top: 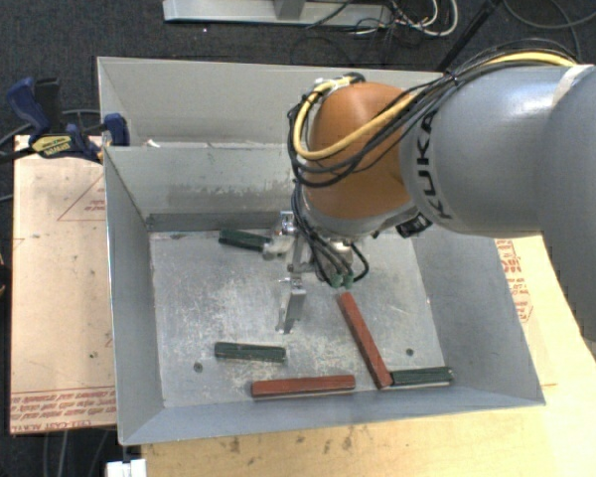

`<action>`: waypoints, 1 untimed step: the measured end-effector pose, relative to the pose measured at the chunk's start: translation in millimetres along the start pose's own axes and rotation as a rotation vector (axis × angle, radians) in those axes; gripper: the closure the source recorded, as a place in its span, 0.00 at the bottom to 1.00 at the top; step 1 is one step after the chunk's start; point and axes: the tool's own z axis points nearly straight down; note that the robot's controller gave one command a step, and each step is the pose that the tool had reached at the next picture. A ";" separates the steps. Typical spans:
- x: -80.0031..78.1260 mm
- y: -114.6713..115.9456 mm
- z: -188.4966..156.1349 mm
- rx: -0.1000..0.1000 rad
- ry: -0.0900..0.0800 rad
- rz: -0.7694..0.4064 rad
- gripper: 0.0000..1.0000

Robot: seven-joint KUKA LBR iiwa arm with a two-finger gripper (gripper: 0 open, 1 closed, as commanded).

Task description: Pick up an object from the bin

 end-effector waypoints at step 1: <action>-9.1 13.3 63.7 -0.001 -0.001 -0.098 0.00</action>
Offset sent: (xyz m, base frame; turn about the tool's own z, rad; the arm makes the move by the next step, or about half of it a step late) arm -0.0585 0.0270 -0.0987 -0.1501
